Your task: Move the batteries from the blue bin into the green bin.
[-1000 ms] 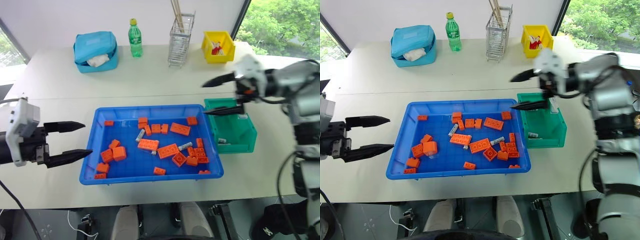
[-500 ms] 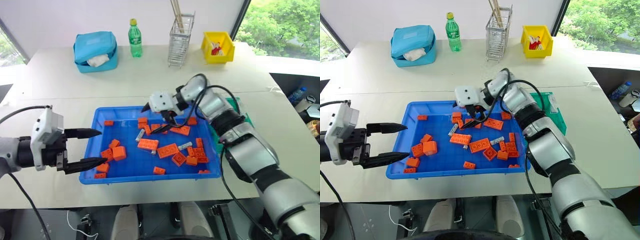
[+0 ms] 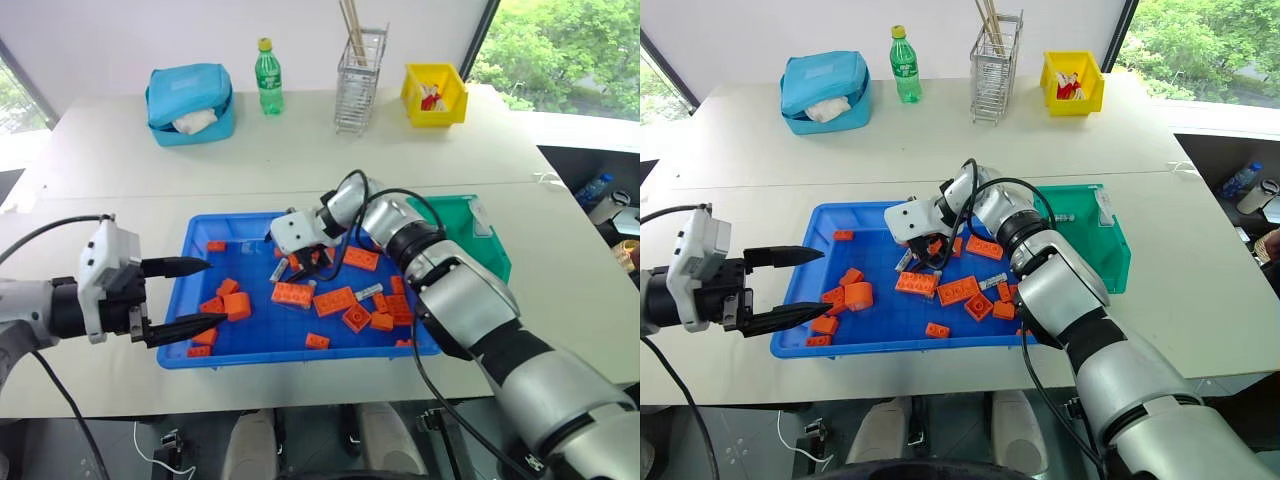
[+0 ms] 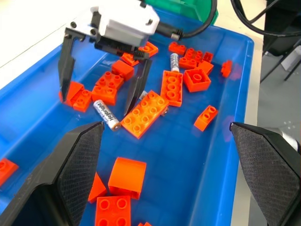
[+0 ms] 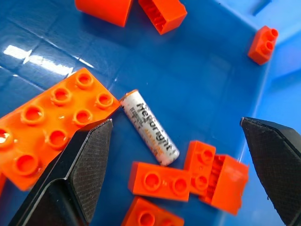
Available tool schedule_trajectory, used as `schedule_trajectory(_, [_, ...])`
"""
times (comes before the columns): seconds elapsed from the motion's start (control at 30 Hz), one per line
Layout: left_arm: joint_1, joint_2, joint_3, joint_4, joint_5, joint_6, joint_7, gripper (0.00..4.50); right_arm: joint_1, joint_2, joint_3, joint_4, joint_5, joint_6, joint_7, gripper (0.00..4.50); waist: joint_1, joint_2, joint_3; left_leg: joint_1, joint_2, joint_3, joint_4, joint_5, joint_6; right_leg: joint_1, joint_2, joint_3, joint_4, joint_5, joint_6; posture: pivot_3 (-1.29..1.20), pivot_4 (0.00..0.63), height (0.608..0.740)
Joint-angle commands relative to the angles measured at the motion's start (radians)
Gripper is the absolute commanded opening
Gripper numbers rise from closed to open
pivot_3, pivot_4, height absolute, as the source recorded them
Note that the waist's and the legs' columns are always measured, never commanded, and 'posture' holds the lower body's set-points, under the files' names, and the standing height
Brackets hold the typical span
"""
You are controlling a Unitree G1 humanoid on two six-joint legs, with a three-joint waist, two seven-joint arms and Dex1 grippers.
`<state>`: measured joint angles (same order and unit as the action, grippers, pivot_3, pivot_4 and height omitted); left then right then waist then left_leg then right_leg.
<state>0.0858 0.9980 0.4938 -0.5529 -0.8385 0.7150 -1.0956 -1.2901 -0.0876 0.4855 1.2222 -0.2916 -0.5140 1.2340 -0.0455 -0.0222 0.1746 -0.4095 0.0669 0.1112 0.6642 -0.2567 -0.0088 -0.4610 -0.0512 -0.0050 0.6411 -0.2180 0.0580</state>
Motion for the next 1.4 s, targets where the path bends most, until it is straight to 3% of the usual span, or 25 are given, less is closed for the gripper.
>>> schedule_trajectory(0.03, [0.001, -0.001, 0.044, -0.022, -0.023, -0.004, 0.011, 4.50, -0.037, 0.016, -0.004, 0.005, -0.018, -0.046, 0.007, 4.46, 0.000, 0.000, 0.000, 0.000, 0.000, 0.000, 0.000, 0.000, 0.000, 0.000, 0.000, 0.000, 0.000, 0.000, 0.000, 0.00, 0.150, 0.736])
schedule_trajectory(0.1, [-0.001, 0.000, 0.047, -0.022, -0.025, -0.005, 0.018, 4.50, -0.031, 0.019, 0.001, 0.008, -0.029, -0.072, 0.023, 4.46, 0.000, 0.000, 0.000, 0.000, 0.000, 0.000, 0.000, 0.000, 0.000, 0.000, 0.000, 0.000, 0.000, 0.000, 0.000, 0.00, 0.150, 0.736])
schedule_trajectory(0.2, [-0.002, 0.000, 0.047, -0.022, -0.028, -0.006, 0.024, 4.50, -0.020, 0.026, -0.012, 0.012, -0.025, -0.078, 0.049, 3.60, 0.000, 0.000, 0.000, 0.000, 0.000, 0.000, 0.000, 0.000, 0.000, 0.000, 0.000, 0.000, 0.001, 0.000, 0.000, 0.00, 0.150, 0.736])
schedule_trajectory(0.4, [-0.010, 0.002, 0.037, -0.012, -0.027, -0.013, 0.030, 4.50, 0.002, 0.028, -0.014, 0.007, -0.026, -0.087, 0.096, 0.40, 0.000, 0.000, 0.000, 0.001, 0.000, -0.001, 0.000, 0.000, 0.000, 0.000, 0.000, 0.000, 0.003, 0.000, -0.001, 0.00, 0.150, 0.736])
schedule_trajectory(0.43, [-0.015, 0.003, 0.033, -0.009, -0.026, -0.014, 0.031, 4.50, 0.005, 0.031, -0.018, 0.005, -0.022, -0.077, 0.105, 0.05, 0.000, 0.000, 0.000, 0.001, 0.000, -0.001, 0.000, 0.000, -0.001, 0.000, 0.000, 0.000, 0.003, -0.001, -0.001, 0.00, 0.150, 0.736])
schedule_trajectory(0.77, [-0.071, 0.007, -0.020, 0.030, -0.005, -0.029, 0.021, 4.50, 0.005, 0.024, -0.051, -0.014, 0.012, -0.008, 0.171, 0.05, 0.000, 0.000, 0.000, 0.002, 0.000, -0.001, 0.000, 0.001, -0.001, 0.000, 0.000, -0.001, 0.005, -0.001, -0.002, 0.00, 0.150, 0.736])
schedule_trajectory(0.87, [-0.077, 0.005, -0.028, 0.032, 0.001, -0.033, 0.018, 4.50, -0.016, 0.026, -0.101, -0.034, 0.061, 0.066, 0.203, 0.94, 0.000, 0.000, 0.000, 0.002, 0.000, -0.001, 0.000, 0.001, -0.001, 0.000, 0.000, -0.001, 0.005, -0.001, -0.002, 0.00, 0.150, 0.736])
schedule_trajectory(1.0, [-0.080, 0.011, -0.032, 0.039, 0.003, -0.041, 0.011, 4.50, -0.047, 0.006, -0.136, -0.072, 0.066, 0.170, 0.139, 2.81, 0.000, 0.000, 0.000, 0.001, 0.000, -0.001, 0.000, 0.001, -0.001, -0.001, 0.000, -0.001, 0.005, -0.001, -0.002, 0.00, 0.150, 0.736])
schedule_trajectory(1.2, [-0.082, 0.019, -0.034, 0.055, 0.008, -0.047, -0.008, 4.50, 0.004, -0.037, -0.126, -0.228, 0.076, 0.402, 0.183, 2.81, 0.001, 0.000, 0.000, 0.001, 0.000, -0.001, 0.000, 0.001, -0.001, -0.001, 0.000, -0.001, 0.005, -0.002, -0.003, 0.00, 0.150, 0.736])
schedule_trajectory(1.4, [-0.131, 0.010, -0.083, 0.052, 0.000, -0.042, -0.009, 4.50, 0.111, -0.050, -0.079, -0.391, 0.059, 0.473, 0.174, 2.81, 0.001, 0.000, 0.000, 0.001, 0.000, -0.001, 0.000, 0.001, -0.001, -0.001, 0.000, -0.001, 0.005, -0.002, -0.002, 0.00, 0.150, 0.736])
